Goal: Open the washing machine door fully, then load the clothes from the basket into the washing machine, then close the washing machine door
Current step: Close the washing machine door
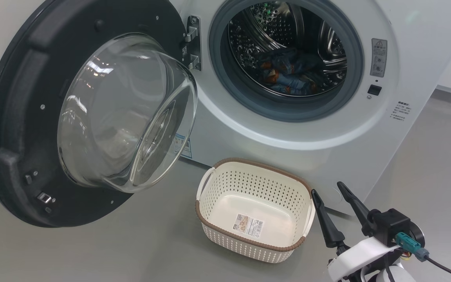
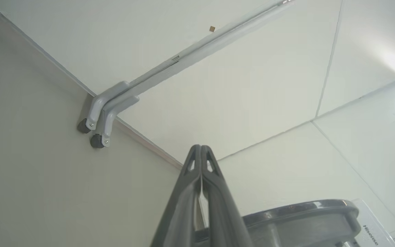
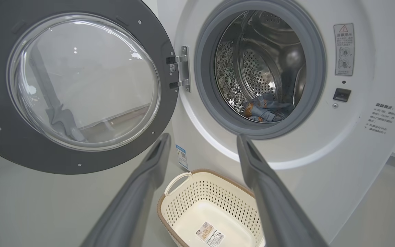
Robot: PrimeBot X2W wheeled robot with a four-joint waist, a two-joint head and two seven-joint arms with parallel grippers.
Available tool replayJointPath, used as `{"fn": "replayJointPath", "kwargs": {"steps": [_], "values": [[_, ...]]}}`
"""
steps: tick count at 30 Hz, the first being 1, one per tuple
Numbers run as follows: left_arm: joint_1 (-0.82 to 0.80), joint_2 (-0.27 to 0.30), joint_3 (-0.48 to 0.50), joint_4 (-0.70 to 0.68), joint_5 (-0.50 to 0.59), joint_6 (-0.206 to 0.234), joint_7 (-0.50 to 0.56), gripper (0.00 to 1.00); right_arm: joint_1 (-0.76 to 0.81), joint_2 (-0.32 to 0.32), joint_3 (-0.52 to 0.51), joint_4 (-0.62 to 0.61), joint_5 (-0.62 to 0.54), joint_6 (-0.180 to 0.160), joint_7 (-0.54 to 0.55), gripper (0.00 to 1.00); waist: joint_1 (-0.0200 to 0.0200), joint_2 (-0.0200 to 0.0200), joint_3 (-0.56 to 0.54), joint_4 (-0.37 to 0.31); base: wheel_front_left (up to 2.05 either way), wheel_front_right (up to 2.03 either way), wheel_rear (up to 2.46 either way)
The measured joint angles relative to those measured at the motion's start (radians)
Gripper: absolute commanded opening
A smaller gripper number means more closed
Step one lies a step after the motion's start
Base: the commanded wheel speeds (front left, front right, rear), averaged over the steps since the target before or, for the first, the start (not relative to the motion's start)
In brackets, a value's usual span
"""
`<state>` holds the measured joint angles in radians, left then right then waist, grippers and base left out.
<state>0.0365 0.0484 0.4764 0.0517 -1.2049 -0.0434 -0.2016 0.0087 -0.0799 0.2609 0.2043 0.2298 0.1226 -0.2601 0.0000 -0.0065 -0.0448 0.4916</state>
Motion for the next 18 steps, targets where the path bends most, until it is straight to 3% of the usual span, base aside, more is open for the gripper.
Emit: {"fn": "replayJointPath", "kwargs": {"steps": [4,8,14,18], "values": [[-0.086,0.080,0.064,0.063,-0.123,0.002,0.098,0.00,0.000,0.000,0.002,0.002,0.000,0.000,0.000,1.00,0.0000,0.0000,0.002,0.000,0.00,0.00,0.00],[-0.181,0.159,0.106,0.147,-0.187,0.045,0.168,0.00,0.000,-0.006,0.009,0.005,0.000,0.000,0.000,1.00,0.0000,0.0000,0.002,-0.003,0.00,0.00,0.00],[-0.275,0.222,0.124,0.245,-0.240,0.095,0.252,0.00,0.006,-0.014,0.011,0.008,0.000,0.000,0.000,1.00,0.0000,0.0000,-0.007,-0.017,0.00,0.00,0.00],[-0.313,0.250,0.143,0.293,-0.299,0.099,0.296,0.00,0.019,-0.025,0.017,0.009,0.000,0.000,0.000,1.00,0.0000,0.0000,-0.001,-0.041,0.00,0.00,0.00]]}}
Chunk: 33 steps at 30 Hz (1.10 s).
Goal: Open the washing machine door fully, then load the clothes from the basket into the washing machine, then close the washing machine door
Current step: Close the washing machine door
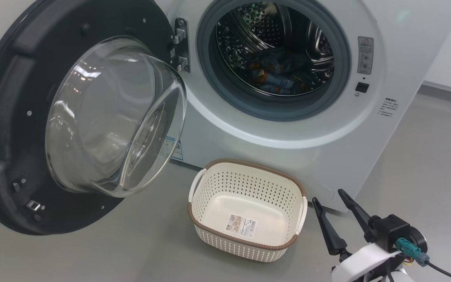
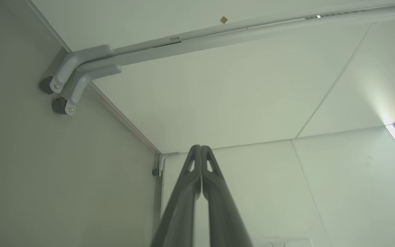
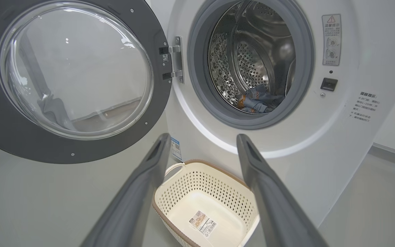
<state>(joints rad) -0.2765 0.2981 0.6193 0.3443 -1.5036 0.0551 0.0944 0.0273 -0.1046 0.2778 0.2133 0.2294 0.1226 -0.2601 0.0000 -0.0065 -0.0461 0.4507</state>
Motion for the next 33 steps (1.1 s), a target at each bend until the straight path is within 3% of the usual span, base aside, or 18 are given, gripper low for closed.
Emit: {"fn": "replayJointPath", "kwargs": {"steps": [11,25,33], "values": [[-0.080,0.003,-0.049,0.061,-0.094,-0.030,0.149,0.00,-0.012,-0.039,0.021,-0.002,-0.002,0.000,0.000,1.00,0.0000,0.0000,0.046,-0.056,0.00,0.00,0.00],[-0.092,0.028,-0.132,0.151,-0.099,-0.074,0.287,0.00,-0.020,-0.057,0.002,-0.002,-0.002,0.000,0.000,1.00,0.0000,0.0000,0.081,-0.088,0.00,0.00,0.00],[-0.091,0.053,-0.186,0.173,-0.107,-0.096,0.418,0.00,-0.020,-0.056,-0.002,-0.002,-0.002,0.000,0.000,1.00,0.0000,0.0000,0.081,-0.088,0.00,0.00,0.00]]}}
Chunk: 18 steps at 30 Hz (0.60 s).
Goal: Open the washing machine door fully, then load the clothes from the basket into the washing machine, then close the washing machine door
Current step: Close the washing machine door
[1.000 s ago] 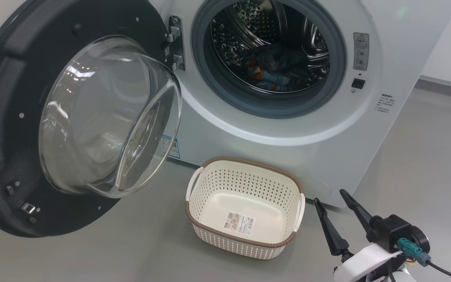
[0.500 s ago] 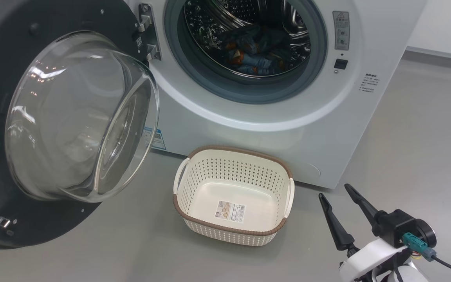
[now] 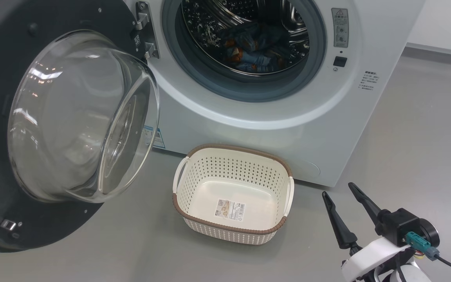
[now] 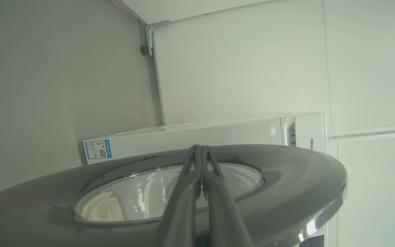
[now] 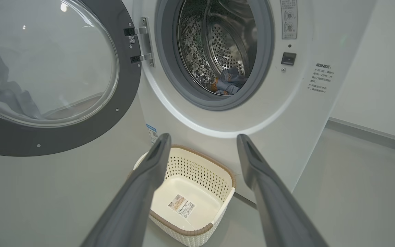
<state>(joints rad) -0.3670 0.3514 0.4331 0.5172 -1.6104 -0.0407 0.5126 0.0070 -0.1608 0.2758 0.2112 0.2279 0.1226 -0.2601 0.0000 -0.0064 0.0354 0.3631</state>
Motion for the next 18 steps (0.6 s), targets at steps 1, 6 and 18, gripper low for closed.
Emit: {"fn": "replayJointPath", "kwargs": {"steps": [1,6,18], "values": [[0.000,0.003,-0.008,0.001,-0.006,-0.004,0.018,0.00,0.000,0.001,0.000,0.000,0.000,0.000,0.000,1.00,0.0000,0.0000,0.000,0.001,0.00,0.00,0.00],[0.002,0.002,-0.046,0.001,-0.044,-0.009,0.115,0.00,0.000,0.005,-0.001,0.000,0.000,0.000,0.000,1.00,0.0000,0.0000,-0.004,0.007,0.00,0.00,0.00],[0.023,-0.025,-0.117,-0.053,-0.114,-0.038,0.310,0.00,0.000,0.037,-0.011,0.002,0.002,0.000,0.000,1.00,0.0000,0.0000,-0.024,0.025,0.00,0.00,0.00]]}}
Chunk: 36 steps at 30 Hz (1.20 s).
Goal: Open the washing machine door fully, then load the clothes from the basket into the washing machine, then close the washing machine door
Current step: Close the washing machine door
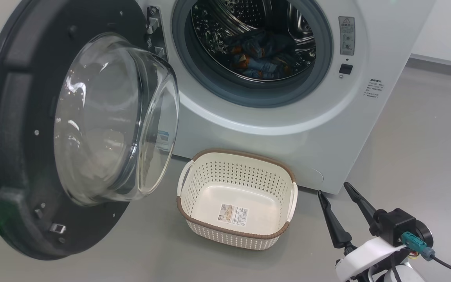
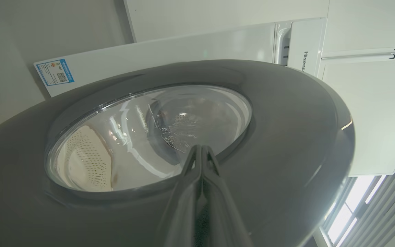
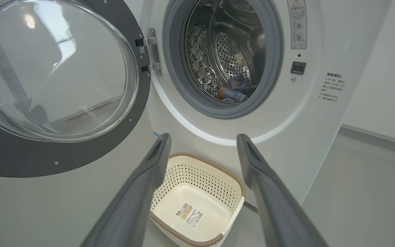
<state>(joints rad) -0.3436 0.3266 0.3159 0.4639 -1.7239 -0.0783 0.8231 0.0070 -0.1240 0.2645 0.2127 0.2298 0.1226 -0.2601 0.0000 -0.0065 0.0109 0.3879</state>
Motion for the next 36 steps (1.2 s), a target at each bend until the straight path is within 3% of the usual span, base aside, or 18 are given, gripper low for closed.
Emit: {"fn": "replayJointPath", "kwargs": {"steps": [5,18,28,36], "values": [[0.021,-0.011,-0.036,-0.062,-0.009,-0.003,0.070,0.00,0.000,0.010,0.000,0.000,0.000,0.000,0.000,1.00,0.0000,0.0000,-0.006,-0.006,0.00,0.00,0.00],[0.052,-0.110,-0.109,-0.241,-0.060,-0.011,0.153,0.00,0.000,0.033,0.005,-0.001,0.005,0.000,0.000,1.00,0.0000,0.0000,-0.005,-0.061,0.00,0.00,0.00],[0.052,-0.157,-0.160,-0.301,-0.045,-0.011,0.141,0.00,-0.009,0.045,0.005,-0.001,0.005,0.000,0.000,1.00,0.0000,0.0000,0.004,-0.150,0.00,0.00,0.00],[0.042,-0.186,-0.157,-0.324,0.008,-0.009,0.069,0.00,-0.019,0.050,-0.004,-0.005,0.004,0.000,0.000,1.00,0.0000,0.0000,0.018,-0.248,0.00,0.00,0.00]]}}
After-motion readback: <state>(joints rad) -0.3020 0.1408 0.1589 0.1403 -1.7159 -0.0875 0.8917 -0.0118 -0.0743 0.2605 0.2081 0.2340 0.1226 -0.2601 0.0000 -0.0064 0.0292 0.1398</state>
